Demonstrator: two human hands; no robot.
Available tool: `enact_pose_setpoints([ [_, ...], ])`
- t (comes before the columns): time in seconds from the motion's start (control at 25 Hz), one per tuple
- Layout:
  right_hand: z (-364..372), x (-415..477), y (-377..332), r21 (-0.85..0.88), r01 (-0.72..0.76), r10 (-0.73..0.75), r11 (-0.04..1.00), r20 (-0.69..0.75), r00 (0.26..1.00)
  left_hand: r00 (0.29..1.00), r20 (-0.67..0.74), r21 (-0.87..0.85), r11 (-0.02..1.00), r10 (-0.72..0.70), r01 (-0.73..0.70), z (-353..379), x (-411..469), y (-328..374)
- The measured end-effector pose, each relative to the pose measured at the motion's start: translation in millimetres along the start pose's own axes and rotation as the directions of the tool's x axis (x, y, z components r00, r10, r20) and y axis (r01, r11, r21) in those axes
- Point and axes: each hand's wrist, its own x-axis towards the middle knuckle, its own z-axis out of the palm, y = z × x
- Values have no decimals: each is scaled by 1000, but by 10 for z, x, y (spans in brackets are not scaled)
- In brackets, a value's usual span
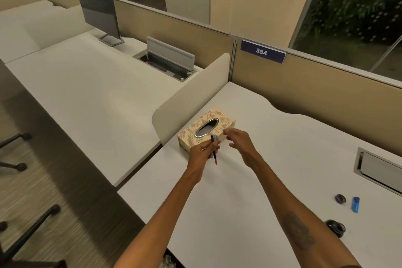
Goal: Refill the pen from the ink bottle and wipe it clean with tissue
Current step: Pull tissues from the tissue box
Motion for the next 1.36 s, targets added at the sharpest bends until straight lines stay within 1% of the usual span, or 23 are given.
enact_pose_setpoints([
  [0.12, 162, 206, 23, -278, 99, -123, 955, -71, 990, 999, -34, 13, 1000, 8, -8, -141, 152, -30],
  [0.24, 295, 440, 45, -452, 194, -244, 871, -54, 968, 996, -90, -28, 1000, 2, -5, -223, 264, -18],
  [0.32, 375, 611, 30, -599, 221, -285, 770, -12, 958, 991, -132, -55, 998, -2, -5, -272, 352, -15],
  [0.4, 466, 739, -18, -721, 222, -291, 656, 29, 956, 987, -161, -57, 998, 9, -18, -304, 434, -23],
  [0.52, 595, 861, -77, -802, 262, -271, 536, 130, 954, 982, -186, -50, 999, 11, -21, -316, 559, -52],
  [0.6, 639, 930, -73, -857, 313, -220, 409, 240, 945, 980, -201, -52, 999, 1, -12, -316, 599, -44],
  [0.68, 644, 989, -83, -878, 357, -192, 318, 309, 932, 978, -210, -46, 999, 3, -13, -327, 635, -47],
  [0.8, 659, 1054, -123, -902, 389, -171, 187, 360, 917, 977, -211, -33, 999, 6, -13, -341, 664, -67],
  [0.88, 709, 1085, -145, -927, 360, -109, 106, 349, 931, 975, -222, -36, 999, 5, -14, -337, 684, -98],
  [0.92, 750, 1088, -157, -942, 320, -73, 104, 314, 947, 972, -235, -40, 999, 5, -15, -335, 692, -116],
  [1.0, 846, 1066, -168, -961, 226, -50, 157, 221, 974, 959, -283, -45, 999, 0, -13, -330, 693, -142],
  [1.08, 922, 1047, -150, -966, 167, -111, 196, 147, 983, 947, -323, -71, 997, -7, -16, -335, 700, -158],
  [1.16, 967, 1045, -123, -968, 132, -175, 211, 95, 980, 944, -330, -81, 996, 1, -30, -335, 698, -161],
  [1.36, 1030, 1070, -183, -977, 46, -168, 210, 10, 986, 953, -303, -72, 997, 8, -32, -316, 651, -152],
])
